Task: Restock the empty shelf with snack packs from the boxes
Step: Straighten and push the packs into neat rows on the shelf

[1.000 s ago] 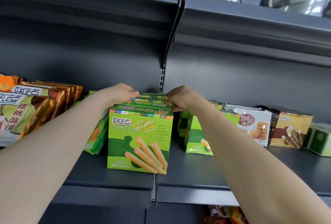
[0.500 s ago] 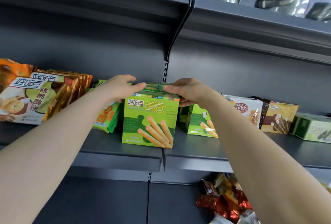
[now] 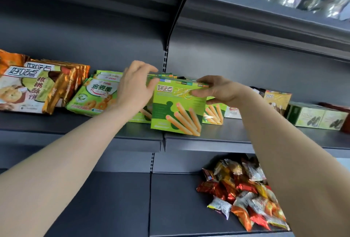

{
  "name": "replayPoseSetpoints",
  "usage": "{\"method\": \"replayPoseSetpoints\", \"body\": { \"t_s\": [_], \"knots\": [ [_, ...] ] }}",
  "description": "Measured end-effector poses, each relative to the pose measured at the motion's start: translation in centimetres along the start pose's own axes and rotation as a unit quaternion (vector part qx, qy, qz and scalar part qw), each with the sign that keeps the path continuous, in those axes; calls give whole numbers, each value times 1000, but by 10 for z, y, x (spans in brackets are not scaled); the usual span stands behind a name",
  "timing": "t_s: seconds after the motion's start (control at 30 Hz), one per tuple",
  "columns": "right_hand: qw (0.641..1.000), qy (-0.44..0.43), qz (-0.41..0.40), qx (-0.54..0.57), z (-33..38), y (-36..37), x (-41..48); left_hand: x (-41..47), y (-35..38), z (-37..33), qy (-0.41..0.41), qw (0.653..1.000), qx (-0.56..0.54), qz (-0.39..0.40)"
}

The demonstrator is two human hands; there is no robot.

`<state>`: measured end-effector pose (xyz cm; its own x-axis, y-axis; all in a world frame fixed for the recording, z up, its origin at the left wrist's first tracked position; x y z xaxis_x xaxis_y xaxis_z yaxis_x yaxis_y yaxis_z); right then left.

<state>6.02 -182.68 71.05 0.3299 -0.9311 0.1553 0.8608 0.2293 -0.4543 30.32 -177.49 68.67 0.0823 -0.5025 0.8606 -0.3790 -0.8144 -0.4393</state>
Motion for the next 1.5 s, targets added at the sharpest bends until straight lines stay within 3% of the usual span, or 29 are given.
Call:
{"method": "replayPoseSetpoints", "body": {
  "t_s": [0.1,0.27,0.43,0.57,0.73,0.87,0.93,1.03,1.1,1.17,1.37,1.5],
  "knots": [
    [999,24,-19,-25,-22,-39,-11,-15,22,-46,98,994,-9,36],
    [996,-5,-84,-22,-61,-85,-9,-31,88,-98,111,981,2,158],
    [977,-81,-119,-155,-81,-102,16,-30,123,-111,124,981,103,111],
    [929,-145,-136,-312,-94,-90,17,-18,141,-108,83,982,123,117],
    [954,-181,-129,-204,-107,-78,32,-12,169,-109,-3,973,80,217],
    [953,-197,-114,-200,-114,-81,52,-12,182,-104,-15,973,87,212],
    [931,-230,-149,-242,-119,-76,57,-11,186,-99,-1,976,105,192],
    [844,-303,-207,-392,-124,-60,66,-7,196,-96,11,975,127,184],
    [822,-307,-204,-434,-125,-55,73,-2,201,-95,1,976,115,183],
    [835,-311,-195,-411,-124,-58,75,1,203,-94,-11,979,90,180],
    [943,-234,-159,-176,-123,-73,71,3,200,-88,-115,983,-82,119],
    [959,-201,-160,-118,-125,-75,71,6,198,-88,-140,978,-68,138]
  ]
}}
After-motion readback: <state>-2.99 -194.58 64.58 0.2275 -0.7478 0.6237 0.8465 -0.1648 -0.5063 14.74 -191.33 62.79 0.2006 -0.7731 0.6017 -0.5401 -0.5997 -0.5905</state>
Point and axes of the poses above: each hand's wrist, its own x-axis towards the middle knuckle, its own y-axis out of the palm, z = x × y, the point moved 4 cm from there along x, towards the middle knuckle, and after that the axes turned 7 degrees about x, right-handed, at the moved point
